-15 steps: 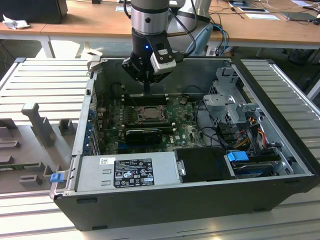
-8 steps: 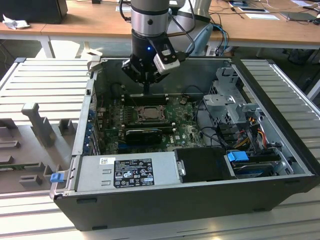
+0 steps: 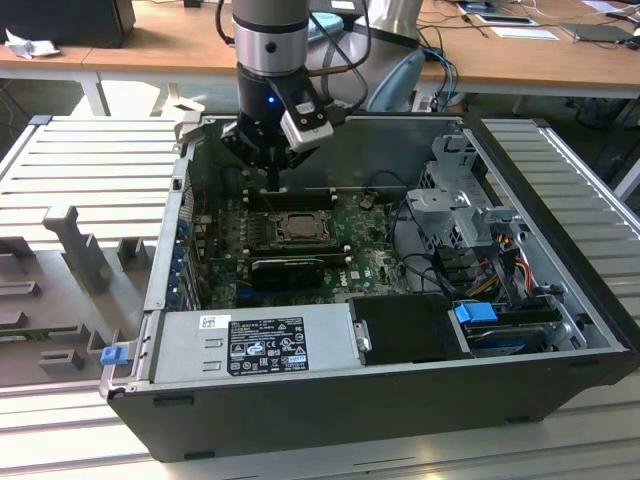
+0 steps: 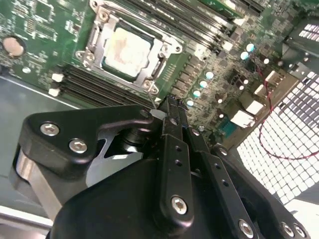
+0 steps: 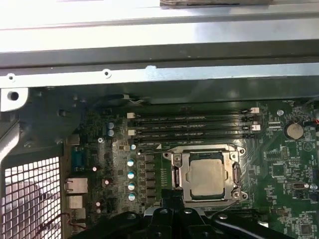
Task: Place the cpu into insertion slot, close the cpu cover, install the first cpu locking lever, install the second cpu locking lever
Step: 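Install the first cpu locking lever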
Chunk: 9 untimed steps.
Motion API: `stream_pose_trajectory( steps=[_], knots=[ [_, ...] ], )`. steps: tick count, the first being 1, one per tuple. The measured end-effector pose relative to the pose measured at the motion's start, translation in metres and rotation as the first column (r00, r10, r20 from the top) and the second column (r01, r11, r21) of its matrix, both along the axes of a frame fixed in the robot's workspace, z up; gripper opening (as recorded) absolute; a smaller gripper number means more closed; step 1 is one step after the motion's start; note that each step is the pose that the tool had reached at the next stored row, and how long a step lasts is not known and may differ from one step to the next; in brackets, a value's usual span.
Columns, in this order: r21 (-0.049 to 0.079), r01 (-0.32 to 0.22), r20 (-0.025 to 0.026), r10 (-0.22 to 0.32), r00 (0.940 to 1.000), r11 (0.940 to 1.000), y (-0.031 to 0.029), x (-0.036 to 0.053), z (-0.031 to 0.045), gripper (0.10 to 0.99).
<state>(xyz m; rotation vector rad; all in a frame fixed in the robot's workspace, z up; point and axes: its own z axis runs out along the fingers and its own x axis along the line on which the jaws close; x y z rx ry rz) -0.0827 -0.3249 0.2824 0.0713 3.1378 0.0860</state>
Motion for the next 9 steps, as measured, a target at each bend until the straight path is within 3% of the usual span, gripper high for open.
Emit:
stream_pose_trajectory(
  steps=[4, 9],
  knots=[
    [0.0, 0.0, 0.0019, 0.0, 1.0, 1.0, 0.0016, -0.0084, -0.0095, 0.106],
    [0.005, 0.0, 0.0019, 0.0, 1.0, 1.0, 0.0037, -0.0192, -0.0142, 0.106]
  ],
)
